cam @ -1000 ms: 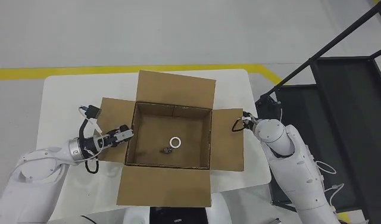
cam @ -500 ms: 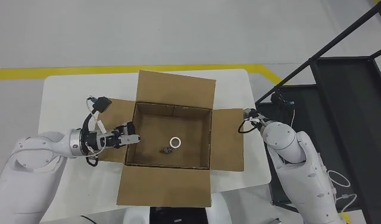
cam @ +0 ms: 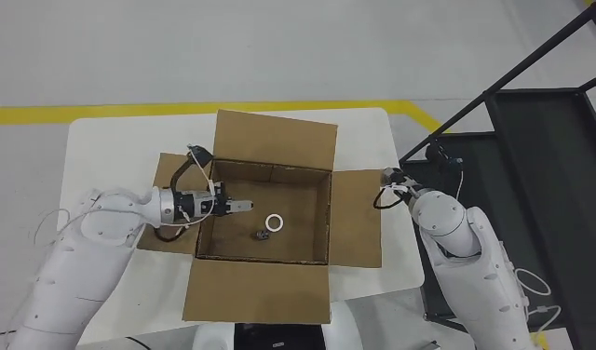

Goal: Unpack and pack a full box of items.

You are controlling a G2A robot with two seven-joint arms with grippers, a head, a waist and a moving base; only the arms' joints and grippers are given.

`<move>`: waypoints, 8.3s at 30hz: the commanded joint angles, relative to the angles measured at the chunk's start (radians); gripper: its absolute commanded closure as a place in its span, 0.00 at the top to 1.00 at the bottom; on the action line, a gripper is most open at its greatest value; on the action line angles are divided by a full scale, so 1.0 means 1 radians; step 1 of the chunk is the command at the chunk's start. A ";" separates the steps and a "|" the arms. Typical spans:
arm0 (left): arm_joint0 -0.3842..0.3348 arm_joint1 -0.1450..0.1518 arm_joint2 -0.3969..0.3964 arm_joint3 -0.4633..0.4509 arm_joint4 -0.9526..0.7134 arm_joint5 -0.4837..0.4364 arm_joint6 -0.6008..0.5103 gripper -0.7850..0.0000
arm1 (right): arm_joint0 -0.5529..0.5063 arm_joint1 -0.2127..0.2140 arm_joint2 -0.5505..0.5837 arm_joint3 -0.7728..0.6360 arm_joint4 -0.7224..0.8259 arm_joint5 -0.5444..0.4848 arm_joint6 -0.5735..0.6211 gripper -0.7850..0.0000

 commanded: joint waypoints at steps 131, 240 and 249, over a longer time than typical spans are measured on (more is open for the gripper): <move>0.362 0.060 -0.408 -0.244 -0.162 -0.081 0.276 1.00 | 0.408 -0.049 -0.549 -0.033 -0.010 -0.407 0.174 1.00; 0.382 0.061 -0.467 -0.204 -0.165 -0.049 0.338 1.00 | 0.681 -0.151 -0.942 0.295 -0.232 -0.219 0.454 1.00; 0.382 0.061 -0.467 -0.204 -0.165 -0.049 0.338 1.00 | 0.681 -0.151 -0.942 0.295 -0.232 -0.219 0.454 1.00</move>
